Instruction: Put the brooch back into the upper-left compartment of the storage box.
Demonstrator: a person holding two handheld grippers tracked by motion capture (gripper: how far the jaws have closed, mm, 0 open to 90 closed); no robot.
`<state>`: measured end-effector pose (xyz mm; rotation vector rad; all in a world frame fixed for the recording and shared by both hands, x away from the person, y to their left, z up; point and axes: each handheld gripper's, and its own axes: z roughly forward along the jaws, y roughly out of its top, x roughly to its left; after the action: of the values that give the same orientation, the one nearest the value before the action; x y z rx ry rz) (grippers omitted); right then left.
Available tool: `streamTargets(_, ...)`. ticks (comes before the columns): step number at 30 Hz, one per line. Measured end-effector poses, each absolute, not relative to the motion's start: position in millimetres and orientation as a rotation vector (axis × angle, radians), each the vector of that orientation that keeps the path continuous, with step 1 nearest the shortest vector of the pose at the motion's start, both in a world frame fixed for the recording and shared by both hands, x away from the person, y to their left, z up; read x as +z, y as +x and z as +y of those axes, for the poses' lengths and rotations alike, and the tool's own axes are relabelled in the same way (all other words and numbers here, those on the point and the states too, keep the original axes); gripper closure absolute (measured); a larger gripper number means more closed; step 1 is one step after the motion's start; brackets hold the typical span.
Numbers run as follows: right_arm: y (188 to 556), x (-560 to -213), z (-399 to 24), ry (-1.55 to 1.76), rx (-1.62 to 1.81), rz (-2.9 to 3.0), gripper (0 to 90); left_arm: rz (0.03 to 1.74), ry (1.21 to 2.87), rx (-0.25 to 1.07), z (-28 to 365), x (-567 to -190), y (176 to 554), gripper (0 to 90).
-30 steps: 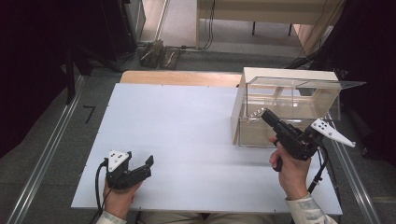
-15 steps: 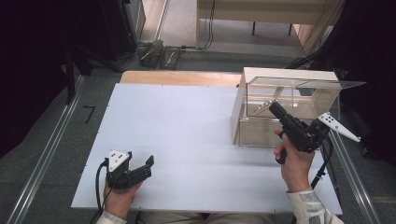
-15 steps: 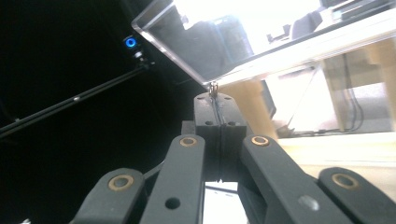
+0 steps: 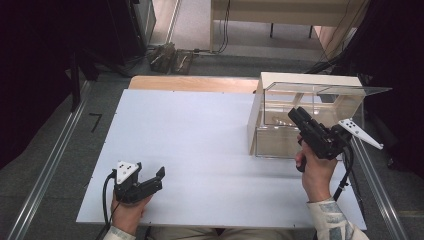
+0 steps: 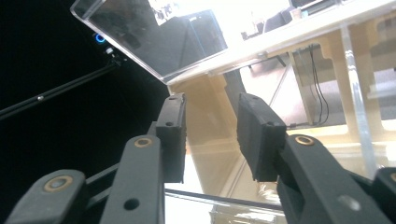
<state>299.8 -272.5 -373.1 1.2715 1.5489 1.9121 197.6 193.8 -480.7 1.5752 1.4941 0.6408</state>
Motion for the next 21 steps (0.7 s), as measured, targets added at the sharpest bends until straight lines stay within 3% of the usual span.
streamTargets(2, 297.8, -372.1, -270.7, 1.238, 1.903, 1.545, 50.5, 1.494, 1.575, 0.639, 193.8, -480.5, 197.5, 17.3)
streamTargets(7, 289.2, -371.8, -266.8, 1.179, 1.836, 1.58, 45.9, 1.493, 1.566, 0.643, 194.6, -480.2, 196.9, 17.3)
streamTargets(21, 258.3, -374.3, -279.0, 1.105, 1.644, 1.631, 22.2, 1.499, 1.561, 0.669, 199.6, -476.6, 194.7, 13.7)
